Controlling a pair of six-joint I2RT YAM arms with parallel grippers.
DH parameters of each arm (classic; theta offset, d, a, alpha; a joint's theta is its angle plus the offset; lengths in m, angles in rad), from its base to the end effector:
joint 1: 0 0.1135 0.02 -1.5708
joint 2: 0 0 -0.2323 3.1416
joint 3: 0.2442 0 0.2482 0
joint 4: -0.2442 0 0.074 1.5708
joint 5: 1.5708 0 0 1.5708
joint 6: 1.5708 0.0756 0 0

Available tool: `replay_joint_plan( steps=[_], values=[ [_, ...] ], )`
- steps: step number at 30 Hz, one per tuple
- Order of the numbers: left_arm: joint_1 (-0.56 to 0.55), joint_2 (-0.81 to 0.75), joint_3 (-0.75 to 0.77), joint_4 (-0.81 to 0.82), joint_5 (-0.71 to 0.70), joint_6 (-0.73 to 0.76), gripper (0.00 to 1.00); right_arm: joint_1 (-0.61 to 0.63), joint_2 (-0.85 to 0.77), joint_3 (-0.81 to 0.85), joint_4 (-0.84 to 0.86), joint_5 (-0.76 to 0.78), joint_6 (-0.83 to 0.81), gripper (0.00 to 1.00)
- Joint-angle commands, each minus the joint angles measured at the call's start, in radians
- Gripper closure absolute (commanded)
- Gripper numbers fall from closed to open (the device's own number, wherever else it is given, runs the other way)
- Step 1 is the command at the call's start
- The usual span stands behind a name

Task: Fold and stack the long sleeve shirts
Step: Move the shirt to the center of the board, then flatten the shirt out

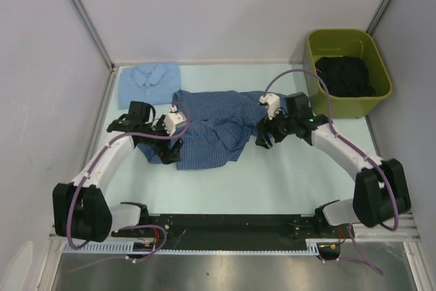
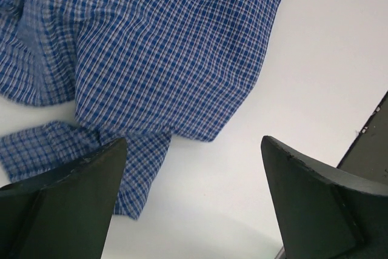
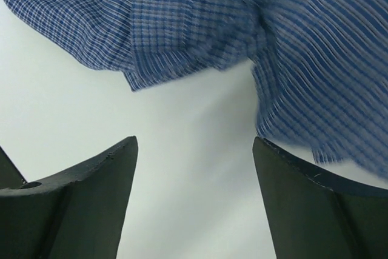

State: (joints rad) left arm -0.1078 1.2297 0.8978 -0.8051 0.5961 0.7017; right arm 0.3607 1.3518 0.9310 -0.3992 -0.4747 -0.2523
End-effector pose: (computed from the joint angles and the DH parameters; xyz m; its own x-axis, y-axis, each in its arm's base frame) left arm 0.2409 -0.0688 0.1868 -0.4801 0.5893 -0.6499 0.8295 0.5459 -0.1177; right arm 0.2781 0.1418 0.1934 -0.5113 -0.4301 -0.7440 -0.7573 0.6349 0.1533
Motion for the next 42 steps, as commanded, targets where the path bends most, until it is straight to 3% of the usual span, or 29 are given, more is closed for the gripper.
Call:
replay_joint_plan(
  steps=[1,6,11,14,15,16,17,20,26,27,28,31,32,35,40,42],
  values=[
    [-0.040,0.100,0.021,0.112,0.002,-0.072,0.03,0.115,0.157,0.156,0.054,0.031,-0.091,0.16],
    [-0.035,0.120,0.009,0.158,0.024,-0.134,0.02,0.257,0.328,0.236,0.036,0.108,-0.093,0.09],
    [-0.055,0.114,-0.031,0.172,-0.021,-0.111,0.01,0.356,0.467,0.265,0.085,0.286,-0.076,0.06],
    [-0.125,0.106,-0.060,0.146,-0.051,-0.039,0.01,0.340,0.523,0.337,0.042,0.309,-0.061,0.31],
    [-0.150,0.099,-0.074,0.149,-0.065,-0.019,0.01,0.321,0.514,0.370,0.008,0.295,-0.058,0.47],
    [-0.203,0.081,-0.089,0.174,-0.084,0.010,0.01,0.311,0.500,0.382,-0.007,0.274,-0.058,0.55],
    [-0.232,0.070,-0.126,0.197,-0.141,0.018,0.01,0.308,0.480,0.394,-0.022,0.265,-0.061,0.73],
    [-0.348,0.059,-0.190,0.311,-0.273,0.036,0.01,0.278,0.376,0.419,-0.081,0.205,-0.074,1.00],
    [-0.492,0.164,-0.221,0.480,-0.435,0.050,0.07,0.227,0.259,0.515,-0.257,0.127,-0.166,1.00],
    [-0.497,0.181,-0.215,0.480,-0.437,0.056,0.10,0.224,0.262,0.523,-0.301,0.123,-0.176,0.99],
    [-0.497,0.194,-0.206,0.477,-0.433,0.056,0.21,0.221,0.265,0.528,-0.317,0.110,-0.182,0.97],
    [-0.494,0.200,-0.192,0.445,-0.429,0.062,0.41,0.215,0.286,0.532,-0.352,0.070,-0.180,0.72],
    [-0.494,0.180,-0.192,0.422,-0.411,0.067,0.43,0.213,0.297,0.535,-0.357,0.062,-0.176,0.58],
    [-0.469,0.045,-0.195,0.305,-0.288,0.079,0.37,0.204,0.314,0.534,-0.371,0.033,-0.166,0.41],
    [-0.467,-0.166,-0.227,0.263,-0.298,0.050,0.09,0.135,0.348,0.519,-0.322,0.018,-0.104,0.39],
    [-0.469,-0.170,-0.232,0.286,-0.294,0.021,0.05,0.113,0.384,0.516,-0.278,0.024,-0.075,0.36]
  ],
)
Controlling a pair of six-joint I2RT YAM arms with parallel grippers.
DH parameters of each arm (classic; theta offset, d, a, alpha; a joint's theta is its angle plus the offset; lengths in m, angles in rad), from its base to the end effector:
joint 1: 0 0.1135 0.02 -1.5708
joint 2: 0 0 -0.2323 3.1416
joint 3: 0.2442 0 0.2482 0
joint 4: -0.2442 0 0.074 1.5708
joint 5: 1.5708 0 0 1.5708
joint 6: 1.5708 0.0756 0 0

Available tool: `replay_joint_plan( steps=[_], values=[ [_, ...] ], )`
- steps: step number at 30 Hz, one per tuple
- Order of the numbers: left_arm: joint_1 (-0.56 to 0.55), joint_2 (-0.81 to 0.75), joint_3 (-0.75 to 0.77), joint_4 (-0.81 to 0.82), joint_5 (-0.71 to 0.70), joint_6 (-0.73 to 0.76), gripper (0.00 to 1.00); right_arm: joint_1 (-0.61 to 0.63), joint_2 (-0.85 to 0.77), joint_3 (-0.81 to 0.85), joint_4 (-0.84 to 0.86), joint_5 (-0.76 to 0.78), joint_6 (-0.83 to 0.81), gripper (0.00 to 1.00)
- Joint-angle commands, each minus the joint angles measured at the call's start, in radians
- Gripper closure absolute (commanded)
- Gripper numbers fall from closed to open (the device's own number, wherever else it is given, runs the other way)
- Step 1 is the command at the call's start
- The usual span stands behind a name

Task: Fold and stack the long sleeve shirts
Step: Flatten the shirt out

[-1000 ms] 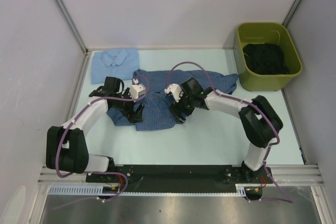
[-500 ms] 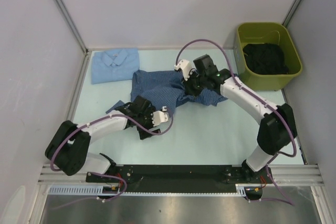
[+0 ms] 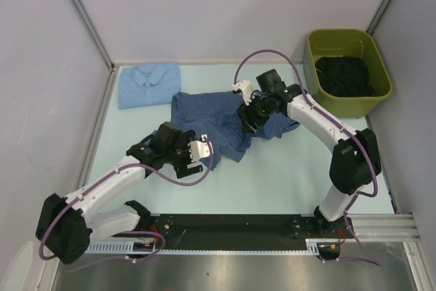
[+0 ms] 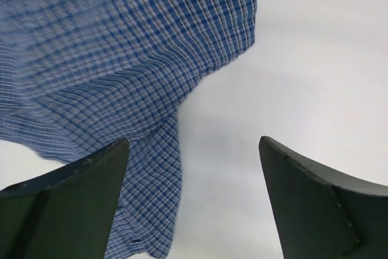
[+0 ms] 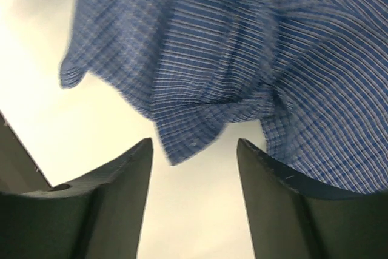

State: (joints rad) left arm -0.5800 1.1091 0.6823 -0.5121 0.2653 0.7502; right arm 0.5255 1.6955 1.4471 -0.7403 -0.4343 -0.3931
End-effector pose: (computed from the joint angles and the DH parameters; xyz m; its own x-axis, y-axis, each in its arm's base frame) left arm 0.1961 -0.1522 0.1578 -0.0449 0.8160 -0.5764 0.9418 0.2269 0.2479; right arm 0.3089 0.2159 0.2239 -0.4165 -0.6432 -0.6425 -0.8820 0.4572 0.1141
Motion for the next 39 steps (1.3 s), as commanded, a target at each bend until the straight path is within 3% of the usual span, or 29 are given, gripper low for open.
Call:
replay_joint_plan(
  steps=[1,9,12,13,14,15,16,17,18,20,25,28,35,39],
  values=[
    [0.002,-0.016,-0.015,0.030,0.034,-0.041,0.01,-0.062,0.056,0.001,0.073,-0.017,0.089,0.35],
    [-0.067,0.316,0.124,0.204,-0.023,-0.130,0.00,-0.061,0.200,0.010,0.240,0.023,0.223,0.28],
    [-0.069,0.422,0.163,0.225,-0.061,-0.130,0.04,-0.041,0.286,0.067,0.226,0.048,0.234,0.32],
    [-0.069,0.437,0.168,0.227,-0.070,-0.130,0.08,-0.032,0.312,0.084,0.216,0.051,0.234,0.41],
    [-0.067,0.455,0.169,0.221,-0.089,-0.126,0.14,-0.030,0.323,0.093,0.207,0.066,0.238,0.51],
    [-0.067,0.457,0.171,0.210,-0.096,-0.124,0.34,-0.028,0.326,0.098,0.200,0.068,0.237,0.64],
    [-0.067,0.449,0.162,0.199,-0.106,-0.120,0.45,-0.032,0.323,0.102,0.179,0.063,0.237,0.88],
    [-0.052,0.433,0.151,0.161,-0.106,-0.103,0.57,-0.041,0.296,0.108,0.165,0.054,0.235,0.96],
    [-0.031,0.385,0.142,0.127,-0.053,-0.086,0.82,-0.050,0.276,0.110,0.150,0.046,0.234,1.00],
    [0.072,0.321,0.120,0.031,0.008,-0.046,1.00,-0.082,0.183,0.101,0.098,0.005,0.220,1.00],
    [0.302,0.124,0.091,-0.120,0.052,0.110,1.00,-0.156,-0.015,0.094,-0.028,-0.093,0.160,1.00],
    [0.374,0.072,0.105,-0.175,0.045,0.156,1.00,-0.197,-0.111,0.110,-0.085,-0.098,0.126,1.00],
    [0.405,0.054,0.125,-0.226,0.071,0.193,1.00,-0.307,-0.230,0.225,-0.087,-0.173,0.183,1.00],
    [0.466,0.017,0.109,-0.269,0.048,0.276,1.00,-0.442,-0.301,0.347,-0.006,-0.187,0.232,1.00]
  ],
)
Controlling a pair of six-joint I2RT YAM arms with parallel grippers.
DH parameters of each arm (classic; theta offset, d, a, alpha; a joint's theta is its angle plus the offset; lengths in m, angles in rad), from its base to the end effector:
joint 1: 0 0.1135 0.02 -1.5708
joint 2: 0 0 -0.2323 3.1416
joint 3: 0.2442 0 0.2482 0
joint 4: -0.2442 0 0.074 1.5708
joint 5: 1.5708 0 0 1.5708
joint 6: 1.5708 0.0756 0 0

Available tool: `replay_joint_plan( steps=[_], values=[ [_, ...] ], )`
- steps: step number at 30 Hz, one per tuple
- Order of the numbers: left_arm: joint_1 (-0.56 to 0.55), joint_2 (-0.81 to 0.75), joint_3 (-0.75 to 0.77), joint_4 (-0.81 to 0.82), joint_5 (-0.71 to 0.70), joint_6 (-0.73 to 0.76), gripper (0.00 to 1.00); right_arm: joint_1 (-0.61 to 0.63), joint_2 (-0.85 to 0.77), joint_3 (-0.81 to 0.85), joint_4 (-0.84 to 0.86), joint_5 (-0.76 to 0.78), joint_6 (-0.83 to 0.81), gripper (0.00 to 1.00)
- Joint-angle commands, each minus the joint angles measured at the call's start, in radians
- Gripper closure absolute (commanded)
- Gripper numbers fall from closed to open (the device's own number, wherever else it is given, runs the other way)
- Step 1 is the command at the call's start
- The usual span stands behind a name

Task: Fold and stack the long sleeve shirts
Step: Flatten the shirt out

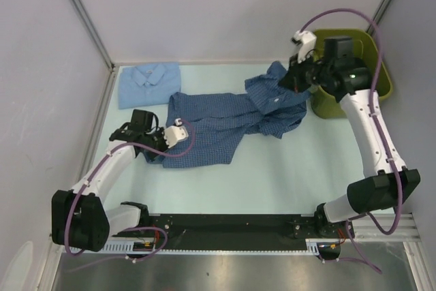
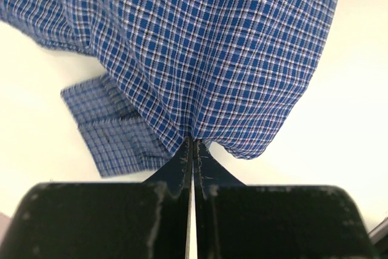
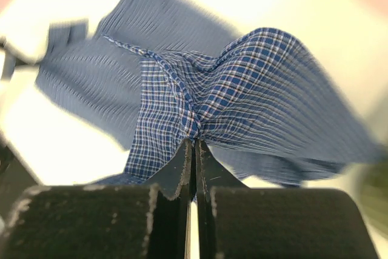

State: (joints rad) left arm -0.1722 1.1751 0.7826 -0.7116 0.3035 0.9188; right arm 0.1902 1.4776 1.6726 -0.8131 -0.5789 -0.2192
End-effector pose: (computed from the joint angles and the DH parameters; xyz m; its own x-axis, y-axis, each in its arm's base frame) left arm 0.2342 -0.0637 0.1607 -0.2986 0.8219 -0.4852 0.8790 0.4348 0.1957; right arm 0.3210 0.1039 0.3708 -0.4258 -0.2673 -0.8644 -0.7056 0.6962 0.1322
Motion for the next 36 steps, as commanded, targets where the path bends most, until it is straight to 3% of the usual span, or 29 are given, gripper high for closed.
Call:
replay_joint_plan(
  steps=[1,4,7,11,18,20,21,24,27,31,36],
  values=[
    [0.103,-0.063,0.006,-0.078,0.005,0.126,1.00,-0.179,-0.118,0.160,0.090,-0.045,0.090,1.00],
    [0.205,-0.091,0.000,-0.088,0.002,0.186,1.00,-0.364,-0.196,0.190,0.196,-0.088,0.150,1.00],
    [0.241,-0.074,-0.002,-0.100,-0.004,0.225,1.00,-0.467,-0.264,0.168,0.317,-0.069,0.184,1.00],
    [0.246,-0.072,-0.043,-0.103,-0.012,0.271,1.00,-0.494,-0.293,0.147,0.385,-0.041,0.208,1.00],
    [0.252,-0.085,-0.056,-0.100,0.011,0.255,0.99,-0.480,-0.332,0.018,0.405,-0.182,0.259,1.00],
    [0.254,-0.074,-0.013,-0.097,0.029,0.211,0.84,-0.456,-0.335,-0.002,0.419,-0.176,0.268,1.00],
    [0.258,-0.066,0.010,-0.106,0.078,0.195,0.68,-0.446,-0.333,-0.010,0.420,-0.170,0.267,1.00],
    [0.257,-0.063,0.110,-0.074,0.169,0.073,0.39,-0.420,-0.330,-0.013,0.439,-0.142,0.271,1.00],
    [0.194,-0.074,0.145,0.075,0.227,-0.092,0.21,-0.416,-0.318,-0.007,0.471,-0.131,0.293,1.00],
    [-0.016,-0.028,0.083,0.320,0.036,-0.193,0.22,-0.411,-0.303,-0.004,0.494,-0.113,0.311,1.00],
    [-0.159,0.174,0.148,0.449,0.009,-0.184,0.27,-0.405,-0.284,-0.002,0.496,-0.102,0.313,1.00]
  ],
)
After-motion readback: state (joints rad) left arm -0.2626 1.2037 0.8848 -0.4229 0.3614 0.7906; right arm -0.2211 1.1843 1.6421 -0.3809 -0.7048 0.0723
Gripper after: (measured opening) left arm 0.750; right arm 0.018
